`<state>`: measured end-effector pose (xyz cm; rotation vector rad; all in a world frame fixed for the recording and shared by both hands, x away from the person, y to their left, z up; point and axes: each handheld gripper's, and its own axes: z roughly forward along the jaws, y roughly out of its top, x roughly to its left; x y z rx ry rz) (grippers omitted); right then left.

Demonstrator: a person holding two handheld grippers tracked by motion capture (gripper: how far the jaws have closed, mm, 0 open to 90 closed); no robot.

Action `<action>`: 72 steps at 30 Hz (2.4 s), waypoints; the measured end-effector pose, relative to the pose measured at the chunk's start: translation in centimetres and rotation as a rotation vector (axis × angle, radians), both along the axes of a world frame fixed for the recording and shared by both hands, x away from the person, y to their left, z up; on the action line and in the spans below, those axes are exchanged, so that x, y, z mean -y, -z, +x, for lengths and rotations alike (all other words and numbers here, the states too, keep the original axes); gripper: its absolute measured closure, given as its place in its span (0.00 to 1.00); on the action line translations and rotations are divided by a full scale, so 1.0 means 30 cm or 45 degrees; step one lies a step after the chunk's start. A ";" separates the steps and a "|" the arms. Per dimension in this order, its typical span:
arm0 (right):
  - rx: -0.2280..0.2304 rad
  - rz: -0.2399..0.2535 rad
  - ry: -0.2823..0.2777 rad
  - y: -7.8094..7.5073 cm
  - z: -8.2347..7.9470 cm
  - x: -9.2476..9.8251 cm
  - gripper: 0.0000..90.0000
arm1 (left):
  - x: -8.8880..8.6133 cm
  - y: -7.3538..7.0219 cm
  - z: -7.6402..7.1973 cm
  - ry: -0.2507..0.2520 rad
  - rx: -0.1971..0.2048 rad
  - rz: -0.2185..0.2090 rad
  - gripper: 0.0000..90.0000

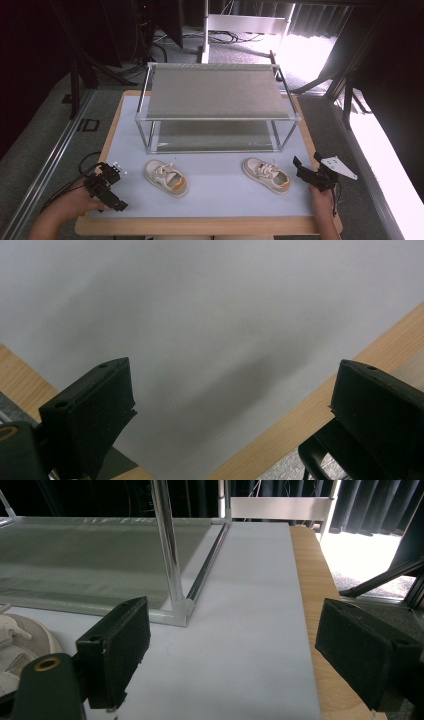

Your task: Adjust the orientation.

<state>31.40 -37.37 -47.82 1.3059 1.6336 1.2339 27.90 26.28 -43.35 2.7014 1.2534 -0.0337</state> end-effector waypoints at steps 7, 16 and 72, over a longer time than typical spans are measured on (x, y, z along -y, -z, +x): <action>-0.001 0.003 0.001 0.000 0.000 0.001 0.15 | 0.023 -0.014 0.003 0.017 0.001 0.000 0.04; -0.002 0.007 0.002 0.000 0.000 0.001 0.15 | 0.086 -0.052 0.002 0.082 0.015 -0.023 0.04; -0.006 0.019 -0.023 0.000 0.001 0.005 0.15 | 0.596 -0.137 0.151 0.425 0.002 -0.008 0.24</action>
